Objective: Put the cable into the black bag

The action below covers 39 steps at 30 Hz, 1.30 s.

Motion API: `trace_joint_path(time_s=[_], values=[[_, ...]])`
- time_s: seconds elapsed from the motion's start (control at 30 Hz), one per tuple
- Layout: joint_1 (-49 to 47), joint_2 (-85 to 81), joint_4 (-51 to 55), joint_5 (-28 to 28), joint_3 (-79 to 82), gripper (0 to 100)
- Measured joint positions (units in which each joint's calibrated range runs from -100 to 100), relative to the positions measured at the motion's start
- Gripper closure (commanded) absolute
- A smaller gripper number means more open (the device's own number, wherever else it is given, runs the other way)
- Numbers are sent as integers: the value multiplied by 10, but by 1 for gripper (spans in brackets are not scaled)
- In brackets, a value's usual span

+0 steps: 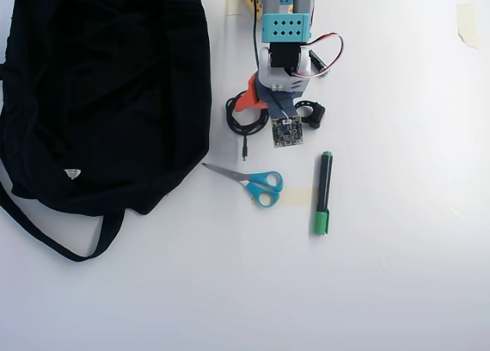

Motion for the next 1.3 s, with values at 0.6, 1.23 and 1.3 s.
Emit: trace_joint_path(time_s=[0.6, 1.23, 1.3], values=[[-1, 7, -8, -6, 0, 63], [4, 50, -32, -10, -10, 63], [4, 50, -33, -11, -10, 63]])
